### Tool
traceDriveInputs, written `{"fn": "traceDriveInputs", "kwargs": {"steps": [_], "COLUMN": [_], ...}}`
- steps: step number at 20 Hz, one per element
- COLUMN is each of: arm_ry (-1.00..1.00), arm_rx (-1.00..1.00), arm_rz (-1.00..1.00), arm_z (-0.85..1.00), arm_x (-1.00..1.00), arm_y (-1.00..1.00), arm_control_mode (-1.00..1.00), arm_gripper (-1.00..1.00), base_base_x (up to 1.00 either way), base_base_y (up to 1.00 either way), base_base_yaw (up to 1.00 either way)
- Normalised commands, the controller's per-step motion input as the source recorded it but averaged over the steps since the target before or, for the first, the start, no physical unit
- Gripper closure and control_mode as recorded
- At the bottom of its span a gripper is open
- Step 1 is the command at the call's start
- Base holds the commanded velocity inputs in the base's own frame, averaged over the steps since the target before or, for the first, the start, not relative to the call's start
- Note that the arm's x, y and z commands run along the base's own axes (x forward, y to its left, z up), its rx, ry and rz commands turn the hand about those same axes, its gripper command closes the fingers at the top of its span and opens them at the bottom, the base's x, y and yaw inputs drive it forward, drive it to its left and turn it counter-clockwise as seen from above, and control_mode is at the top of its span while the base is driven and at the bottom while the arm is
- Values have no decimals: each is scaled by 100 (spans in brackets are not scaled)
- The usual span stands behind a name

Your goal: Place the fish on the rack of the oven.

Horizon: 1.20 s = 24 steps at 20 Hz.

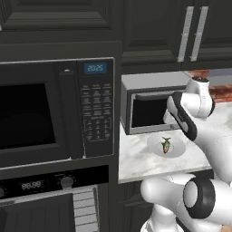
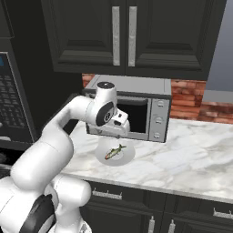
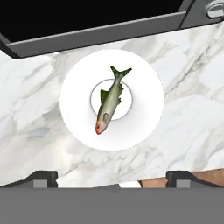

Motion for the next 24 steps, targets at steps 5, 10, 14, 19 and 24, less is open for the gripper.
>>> {"fn": "traceDriveInputs", "kwargs": {"steps": [5,10,14,19,24], "arm_ry": [12,3,0,0,0], "arm_rx": [0,3,1,0,0], "arm_rz": [-6,0,0,0,0], "arm_z": [-79,-63,-62,-58,-41], "arm_x": [47,34,17,24,27], "arm_y": [-22,1,22,25,-4], "arm_control_mode": [-100,-100,-100,-100,-100], "arm_gripper": [-100,-100,-100,-100,-100], "base_base_x": [0,0,0,0,0], "base_base_y": [0,0,0,0,0], "base_base_yaw": [0,0,0,0,0]}}
